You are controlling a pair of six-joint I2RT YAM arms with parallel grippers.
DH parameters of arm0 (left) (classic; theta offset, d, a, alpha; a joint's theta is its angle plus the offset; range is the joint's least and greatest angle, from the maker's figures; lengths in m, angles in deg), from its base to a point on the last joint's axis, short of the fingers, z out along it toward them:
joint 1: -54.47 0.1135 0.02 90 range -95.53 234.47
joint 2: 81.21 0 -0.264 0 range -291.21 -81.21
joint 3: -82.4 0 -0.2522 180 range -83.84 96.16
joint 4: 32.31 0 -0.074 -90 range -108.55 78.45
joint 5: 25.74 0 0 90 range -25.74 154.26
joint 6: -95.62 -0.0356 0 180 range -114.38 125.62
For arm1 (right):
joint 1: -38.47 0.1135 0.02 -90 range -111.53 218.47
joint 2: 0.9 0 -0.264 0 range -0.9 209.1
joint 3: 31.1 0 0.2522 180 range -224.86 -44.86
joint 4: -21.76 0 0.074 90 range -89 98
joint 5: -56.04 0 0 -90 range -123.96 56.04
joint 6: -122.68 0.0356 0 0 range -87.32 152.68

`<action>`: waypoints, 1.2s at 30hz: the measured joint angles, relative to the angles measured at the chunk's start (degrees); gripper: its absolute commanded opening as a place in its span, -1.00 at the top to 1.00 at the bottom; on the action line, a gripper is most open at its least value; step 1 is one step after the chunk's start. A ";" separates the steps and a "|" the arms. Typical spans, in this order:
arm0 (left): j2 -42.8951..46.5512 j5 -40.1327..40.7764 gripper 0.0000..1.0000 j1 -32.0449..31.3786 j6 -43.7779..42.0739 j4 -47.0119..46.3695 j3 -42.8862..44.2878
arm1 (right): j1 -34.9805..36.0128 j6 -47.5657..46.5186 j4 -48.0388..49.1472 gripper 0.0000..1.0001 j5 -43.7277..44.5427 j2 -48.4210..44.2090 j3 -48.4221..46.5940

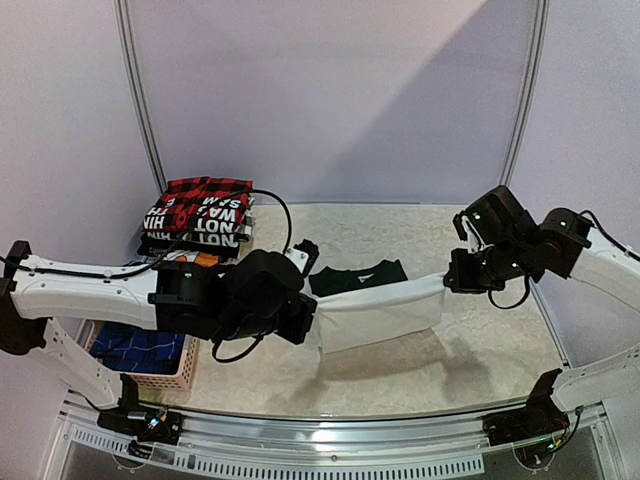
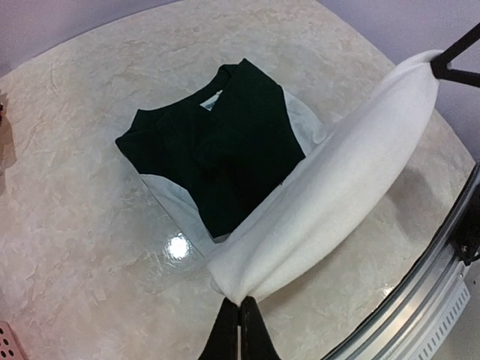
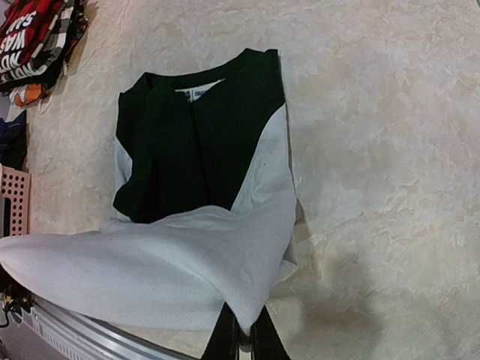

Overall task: Fold and stack the mixed laundry pile
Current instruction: Fold the 2/3-rectangle-folded T-shirt at the center of the board.

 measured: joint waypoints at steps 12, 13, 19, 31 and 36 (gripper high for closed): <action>-1.79 -8.26 1.00 11.56 -5.07 -1.33 3.78 | -7.28 -6.08 1.14 1.00 0.68 16.24 -12.96; -2.21 -9.05 1.00 12.48 -5.38 -1.36 4.20 | -7.74 -6.56 1.11 1.00 0.48 17.31 -14.01; -5.84 -14.08 1.00 17.99 -7.06 -1.77 6.54 | -10.08 -9.16 1.57 1.00 -0.39 24.72 -19.19; -16.50 -21.92 1.00 26.51 -9.90 -2.80 11.96 | -14.19 -13.05 2.34 1.00 -2.75 39.04 -28.55; -20.39 -23.74 1.00 28.72 -10.67 -2.93 13.46 | -15.41 -13.81 2.93 1.00 -4.11 43.78 -31.47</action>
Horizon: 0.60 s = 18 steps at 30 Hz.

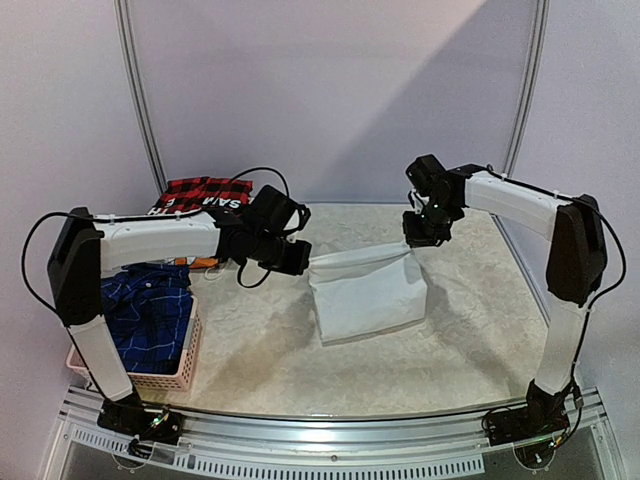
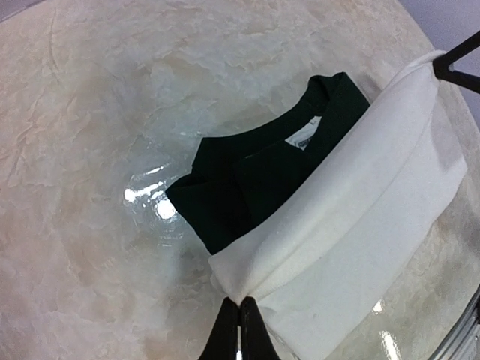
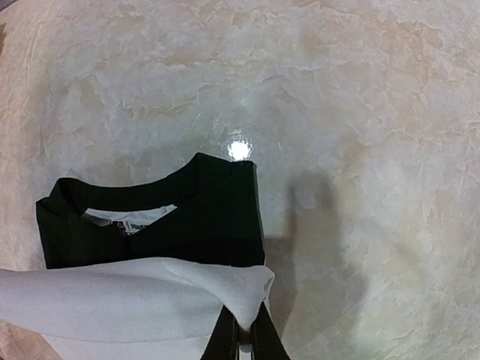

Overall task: Fold and stack the mixed laundry pile
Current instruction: Fold the 2/3-rectangle-folded T-shirt at the center of the board.

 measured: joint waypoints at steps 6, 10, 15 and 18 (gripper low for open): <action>-3.65 -1.70 1.00 1.73 -0.61 -0.04 2.25 | -1.20 -0.68 0.52 1.00 -1.33 4.85 -2.56; -5.75 -2.25 1.00 2.25 -0.76 -0.02 3.37 | -1.75 -1.05 0.66 1.00 -1.86 7.17 -3.58; -7.93 -2.45 1.00 2.56 -0.83 0.15 4.44 | -2.23 -1.44 0.83 1.00 -2.47 9.42 -4.50; -8.74 -2.58 1.00 2.80 -0.83 0.22 5.03 | -2.38 -1.49 0.87 1.00 -2.62 10.29 -4.94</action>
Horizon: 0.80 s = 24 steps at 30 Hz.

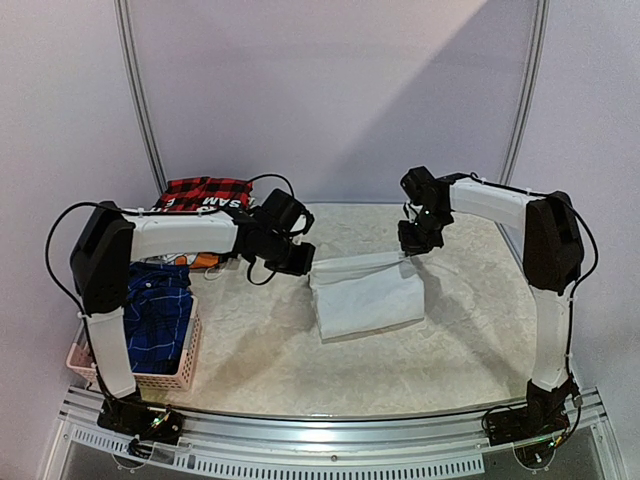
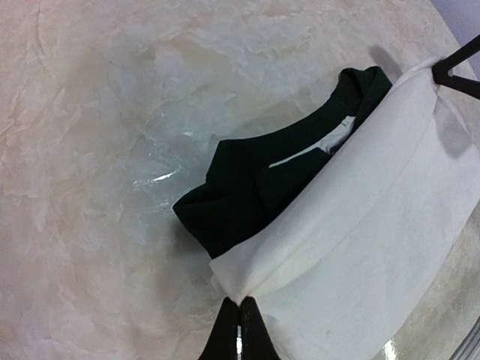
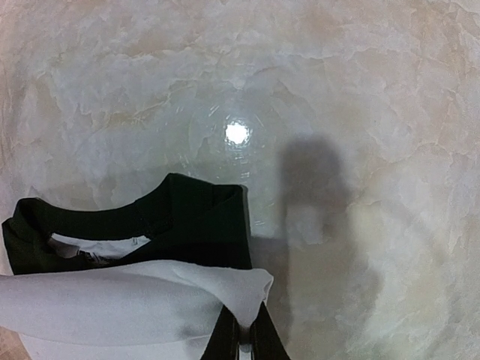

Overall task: Fold and stack the mixed laundry pile
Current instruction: Fold the 2/3-rectangle-folded T-shirt at the center of the board.

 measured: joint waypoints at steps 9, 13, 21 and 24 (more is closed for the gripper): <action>-2.58 0.24 0.27 0.72 0.00 1.20 2.38 | -0.85 0.52 0.55 0.94 0.44 1.79 -0.74; -2.58 0.98 -0.21 1.55 0.11 2.40 2.38 | -2.49 1.60 0.81 0.82 1.05 2.69 -0.79; 3.76 2.93 -0.31 0.61 0.07 2.67 -0.63 | -3.56 2.47 2.73 -0.07 1.16 3.52 -1.07; 6.69 4.42 -0.28 -1.40 0.07 2.67 -0.81 | -3.69 2.51 2.82 -0.25 1.29 3.52 -2.19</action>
